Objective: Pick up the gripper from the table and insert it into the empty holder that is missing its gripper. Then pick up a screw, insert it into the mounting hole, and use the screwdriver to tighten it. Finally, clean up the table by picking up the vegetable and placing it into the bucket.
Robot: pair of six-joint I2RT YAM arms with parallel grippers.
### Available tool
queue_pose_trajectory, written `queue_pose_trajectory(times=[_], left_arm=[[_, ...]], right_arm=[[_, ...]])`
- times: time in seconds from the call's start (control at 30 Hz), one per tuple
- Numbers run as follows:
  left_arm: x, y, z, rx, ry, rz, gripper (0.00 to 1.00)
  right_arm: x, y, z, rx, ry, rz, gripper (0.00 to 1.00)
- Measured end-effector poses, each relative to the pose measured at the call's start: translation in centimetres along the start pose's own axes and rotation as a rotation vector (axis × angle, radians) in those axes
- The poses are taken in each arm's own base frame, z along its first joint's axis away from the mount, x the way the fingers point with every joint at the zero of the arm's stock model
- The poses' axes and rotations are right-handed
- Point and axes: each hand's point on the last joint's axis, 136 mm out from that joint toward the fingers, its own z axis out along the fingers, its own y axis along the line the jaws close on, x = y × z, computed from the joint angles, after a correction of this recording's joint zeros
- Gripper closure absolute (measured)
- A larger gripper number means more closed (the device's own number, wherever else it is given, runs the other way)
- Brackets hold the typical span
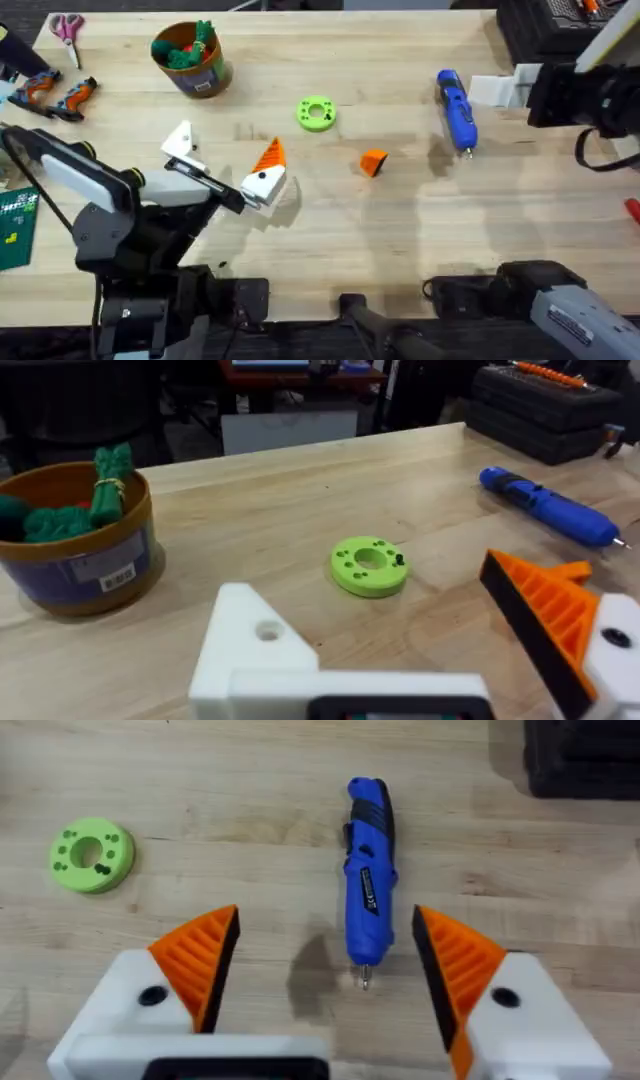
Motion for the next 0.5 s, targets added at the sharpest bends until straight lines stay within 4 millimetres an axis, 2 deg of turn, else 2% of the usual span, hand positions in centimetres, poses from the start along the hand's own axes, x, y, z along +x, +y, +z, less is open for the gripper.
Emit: queue_pose_trajectory(times=[0.23,0.5], left_arm=[[0.1,-1.5,0.3,0.051,0.004,0.021,0.015],[0.1,-1.4,0.4,0.043,0.005,-0.044,0.015]], right_arm=[[0.0,0.0,0.0,0.0,0.0,0.0,0.008],[0.0,0.0,0.0,0.0,0.0,0.0,0.007]])
